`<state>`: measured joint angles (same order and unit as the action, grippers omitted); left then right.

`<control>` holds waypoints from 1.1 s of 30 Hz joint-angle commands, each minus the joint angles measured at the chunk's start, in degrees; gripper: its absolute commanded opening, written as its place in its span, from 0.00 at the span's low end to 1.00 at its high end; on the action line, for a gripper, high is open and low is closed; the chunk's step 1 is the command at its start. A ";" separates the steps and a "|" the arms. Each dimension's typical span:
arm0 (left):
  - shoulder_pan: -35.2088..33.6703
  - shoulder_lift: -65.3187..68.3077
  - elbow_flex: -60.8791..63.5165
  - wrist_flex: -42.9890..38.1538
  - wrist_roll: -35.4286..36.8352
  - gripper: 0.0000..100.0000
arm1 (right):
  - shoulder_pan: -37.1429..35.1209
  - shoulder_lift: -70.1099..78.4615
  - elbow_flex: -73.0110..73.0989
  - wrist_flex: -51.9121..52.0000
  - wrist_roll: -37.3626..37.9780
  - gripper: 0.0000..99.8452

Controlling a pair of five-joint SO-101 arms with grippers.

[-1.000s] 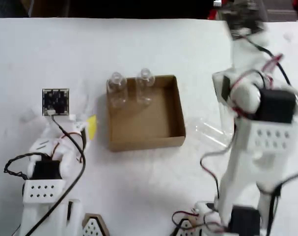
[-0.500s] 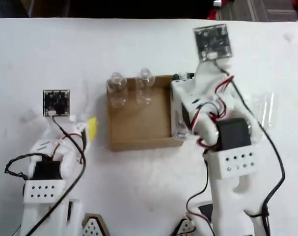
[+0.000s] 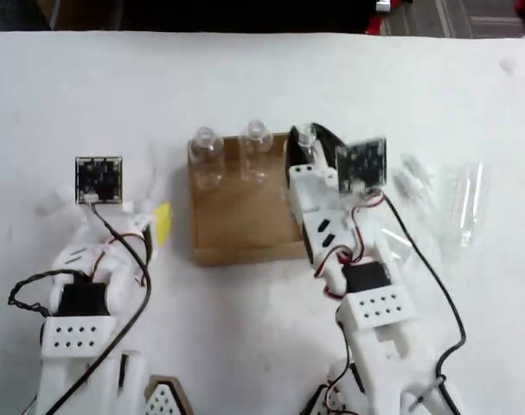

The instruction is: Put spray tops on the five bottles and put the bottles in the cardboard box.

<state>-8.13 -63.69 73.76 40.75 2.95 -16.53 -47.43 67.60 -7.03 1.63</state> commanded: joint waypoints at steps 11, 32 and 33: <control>-0.57 -1.10 -0.26 -1.32 0.18 0.23 | -2.77 18.95 0.88 -28.79 0.00 0.01; -0.57 -1.10 -0.26 -1.32 0.18 0.23 | 1.71 36.00 -9.67 -30.55 4.31 0.01; -0.57 -1.10 -0.26 -1.32 0.18 0.23 | 1.63 36.79 -10.20 -30.55 4.31 0.01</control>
<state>-8.13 -63.69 73.76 40.75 2.95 -15.56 -12.35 61.71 -35.96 5.14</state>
